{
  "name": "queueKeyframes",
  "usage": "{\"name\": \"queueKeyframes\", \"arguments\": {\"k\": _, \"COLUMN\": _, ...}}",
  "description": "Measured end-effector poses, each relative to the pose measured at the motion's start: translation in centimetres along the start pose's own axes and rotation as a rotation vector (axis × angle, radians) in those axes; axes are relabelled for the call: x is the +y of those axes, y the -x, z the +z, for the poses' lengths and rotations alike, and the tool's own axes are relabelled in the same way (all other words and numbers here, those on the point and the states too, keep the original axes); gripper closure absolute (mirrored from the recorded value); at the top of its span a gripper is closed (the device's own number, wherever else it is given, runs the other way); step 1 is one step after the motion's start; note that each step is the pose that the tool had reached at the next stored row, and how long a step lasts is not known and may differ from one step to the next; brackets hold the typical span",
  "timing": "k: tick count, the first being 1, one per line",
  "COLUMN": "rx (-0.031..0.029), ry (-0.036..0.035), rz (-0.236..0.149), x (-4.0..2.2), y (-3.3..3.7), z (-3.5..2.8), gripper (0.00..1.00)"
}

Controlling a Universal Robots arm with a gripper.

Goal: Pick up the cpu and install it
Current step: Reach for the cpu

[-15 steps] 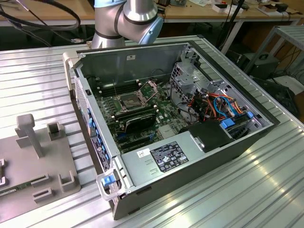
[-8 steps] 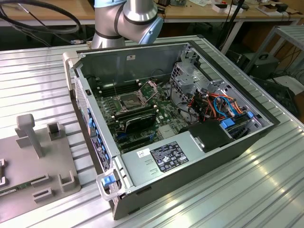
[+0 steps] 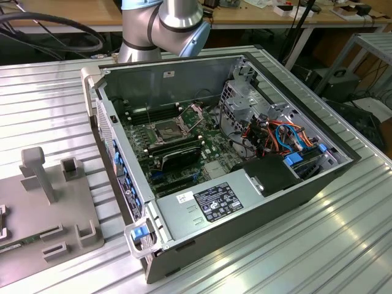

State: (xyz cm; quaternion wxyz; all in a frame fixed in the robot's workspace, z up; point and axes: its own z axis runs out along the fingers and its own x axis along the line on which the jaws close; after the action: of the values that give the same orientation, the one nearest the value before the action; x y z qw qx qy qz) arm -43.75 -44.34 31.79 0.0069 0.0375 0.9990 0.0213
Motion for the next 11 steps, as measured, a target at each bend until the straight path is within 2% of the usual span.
{"name": "queueKeyframes", "arguments": {"k": 3, "rx": 0.0016, "ry": -0.0001, "rz": 0.0, "x": -0.03, "y": -0.02, "z": 0.65, "gripper": 0.89}}
{"name": "queueKeyframes", "arguments": {"k": 9, "rx": 0.0054, "ry": -0.0003, "rz": 0.0, "x": -0.54, "y": -0.1, "z": 1.31, "gripper": 0.89}}
{"name": "queueKeyframes", "arguments": {"k": 11, "rx": 0.0072, "ry": -0.0006, "rz": 0.0, "x": -0.58, "y": -0.14, "z": 1.71, "gripper": 0.89}}
